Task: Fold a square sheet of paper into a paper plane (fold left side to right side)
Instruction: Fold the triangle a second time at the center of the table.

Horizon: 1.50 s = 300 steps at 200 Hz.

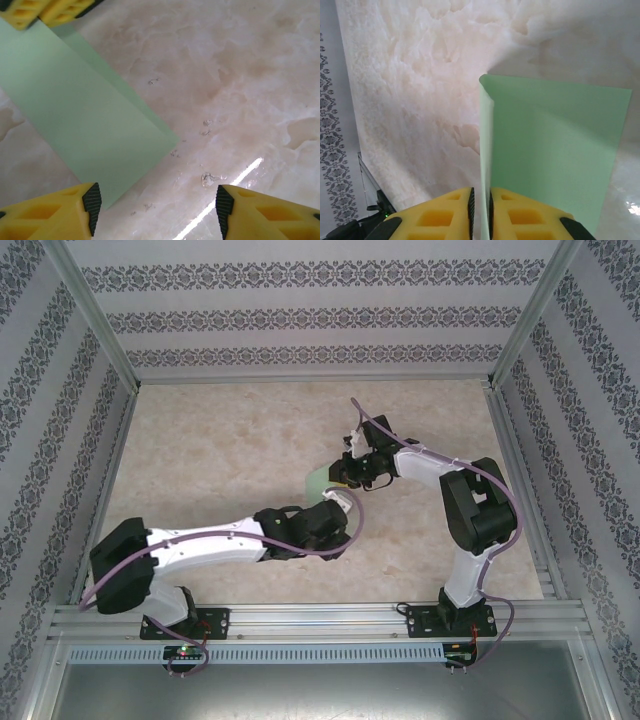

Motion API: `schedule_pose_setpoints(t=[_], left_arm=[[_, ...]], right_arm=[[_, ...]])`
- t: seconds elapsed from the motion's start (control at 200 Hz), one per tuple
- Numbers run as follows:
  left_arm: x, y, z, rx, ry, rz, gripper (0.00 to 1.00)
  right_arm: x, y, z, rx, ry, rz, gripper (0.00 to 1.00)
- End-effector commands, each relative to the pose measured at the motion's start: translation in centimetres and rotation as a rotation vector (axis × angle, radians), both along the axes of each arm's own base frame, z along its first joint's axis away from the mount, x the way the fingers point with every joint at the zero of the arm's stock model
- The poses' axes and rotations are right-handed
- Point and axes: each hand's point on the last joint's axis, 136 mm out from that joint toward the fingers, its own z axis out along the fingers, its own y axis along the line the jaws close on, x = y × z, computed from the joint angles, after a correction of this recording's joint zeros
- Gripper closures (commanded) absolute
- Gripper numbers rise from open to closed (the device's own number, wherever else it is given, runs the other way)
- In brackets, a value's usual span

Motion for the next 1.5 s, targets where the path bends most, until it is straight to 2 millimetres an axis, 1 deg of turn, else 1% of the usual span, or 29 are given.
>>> schedule_pose_setpoints(t=[0.0, 0.18, 0.335, 0.515, 0.704, 0.799, 0.894, 1.039, 1.169, 1.264, 1.389, 1.494], left_arm=[[0.5, 0.2, -0.5, 0.106, -0.040, 0.000, 0.31], [1.0, -0.8, -2.1, 0.154, -0.027, 0.006, 0.27], [1.3, -1.7, -3.1, 0.226, -0.038, 0.006, 0.21], [1.9, -1.4, -4.3, 0.359, -0.077, 0.044, 0.16], [2.6, -0.6, -5.0, 0.440, -0.101, 0.088, 0.16], [2.8, -0.4, -5.2, 0.466, -0.106, 0.099, 0.18], [2.7, -0.4, -5.3, 0.475, -0.105, 0.098, 0.25], [2.7, -0.4, -4.9, 0.467, -0.109, 0.103, 0.49], [2.7, -0.4, -4.6, 0.451, -0.111, 0.103, 0.67], [2.6, -0.5, -4.4, 0.437, -0.110, 0.104, 0.77], [2.6, -0.5, -4.2, 0.428, -0.106, 0.103, 0.87], [2.4, -0.7, -4.2, 0.412, -0.096, 0.098, 0.93]], right_arm=[[0.1, 0.0, 1.2, 0.020, 0.019, -0.008, 0.82], [0.1, -0.1, 1.0, 0.020, 0.026, -0.011, 0.83], [0.2, -0.1, 0.9, 0.019, 0.031, -0.013, 0.83], [0.2, -0.1, 0.7, 0.019, 0.040, -0.014, 0.83], [0.3, -0.1, 0.8, 0.021, 0.036, -0.016, 0.83], [0.3, -0.1, 0.8, 0.020, 0.037, -0.017, 0.83], [0.3, -0.1, 0.7, 0.018, 0.039, -0.018, 0.83], [0.3, -0.2, 0.6, 0.014, 0.039, -0.019, 0.83], [0.3, -0.4, 0.6, 0.008, 0.038, -0.021, 0.83], [0.4, -0.4, 0.7, 0.005, 0.033, -0.020, 0.83], [0.6, -0.5, 1.1, 0.006, 0.020, -0.019, 0.81], [0.9, -0.5, 1.8, 0.013, -0.007, -0.017, 0.77]])
